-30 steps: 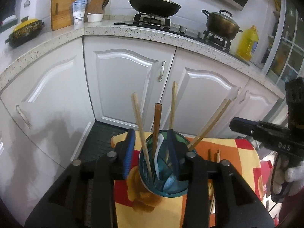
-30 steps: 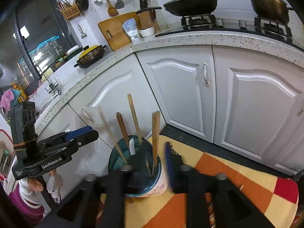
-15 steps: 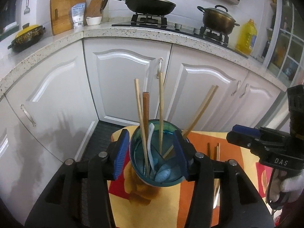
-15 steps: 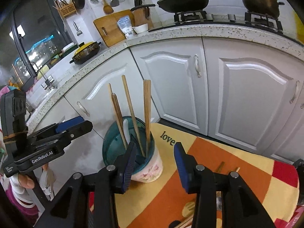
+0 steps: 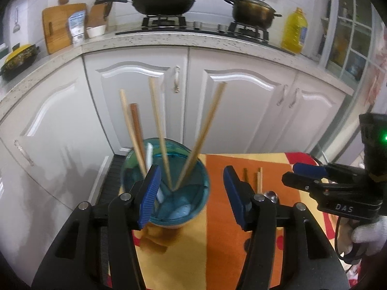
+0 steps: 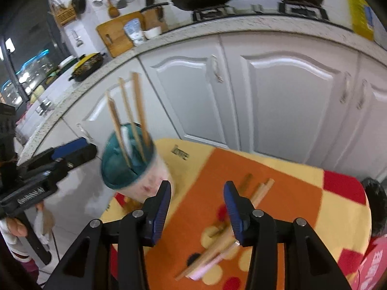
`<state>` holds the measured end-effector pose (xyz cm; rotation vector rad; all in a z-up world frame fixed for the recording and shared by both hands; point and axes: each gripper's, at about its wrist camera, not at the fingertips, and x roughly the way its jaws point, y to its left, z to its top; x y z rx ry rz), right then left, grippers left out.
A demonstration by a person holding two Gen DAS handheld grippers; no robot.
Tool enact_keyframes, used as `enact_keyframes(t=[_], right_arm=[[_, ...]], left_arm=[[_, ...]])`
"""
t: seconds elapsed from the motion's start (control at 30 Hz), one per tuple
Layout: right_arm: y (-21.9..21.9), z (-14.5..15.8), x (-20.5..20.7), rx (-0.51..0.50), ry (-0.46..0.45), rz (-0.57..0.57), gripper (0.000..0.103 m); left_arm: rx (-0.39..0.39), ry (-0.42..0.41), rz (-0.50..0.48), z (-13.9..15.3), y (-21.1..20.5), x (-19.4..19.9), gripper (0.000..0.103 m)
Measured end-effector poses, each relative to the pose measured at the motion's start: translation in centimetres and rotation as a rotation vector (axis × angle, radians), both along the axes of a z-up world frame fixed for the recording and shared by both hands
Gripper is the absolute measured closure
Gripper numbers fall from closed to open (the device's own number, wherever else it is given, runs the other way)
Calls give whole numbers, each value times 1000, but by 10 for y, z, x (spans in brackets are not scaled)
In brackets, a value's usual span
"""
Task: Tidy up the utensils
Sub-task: 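Move both open tools back over the remaining utensils on the cloth, then grasp wooden chopstick with left tool while right tool grasps metal spoon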
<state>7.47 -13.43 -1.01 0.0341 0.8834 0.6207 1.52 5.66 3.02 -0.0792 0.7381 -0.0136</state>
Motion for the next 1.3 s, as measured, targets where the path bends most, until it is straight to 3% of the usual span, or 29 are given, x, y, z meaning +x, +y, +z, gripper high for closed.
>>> enact_keyframes(t=[0.47,0.87,0.93,1.0,1.1,1.23,1.3], right_arm=[[-81,-87,9,-20,193,-193,59],[-68,-128,41,30,255,-167,59],[-66,-133,46,46,250,-160,71],[-66,-138,50,77,256,-153,92],[-69,-142,49,126,276,-151,98],[-76,-137,38,117,253,-147,101],[-87,-135,33,119,252,-157,101]], left_arm=[[-7,52,-93,-18,-45,6,50],[11,153,-180,-51,-78,10,49],[16,164,-182,-54,-82,13,50],[18,177,-180,-58,-87,17,50],[-1,205,-166,-66,-94,32,49],[-33,250,-156,-81,-109,57,50],[-12,267,-143,-89,-116,71,50]])
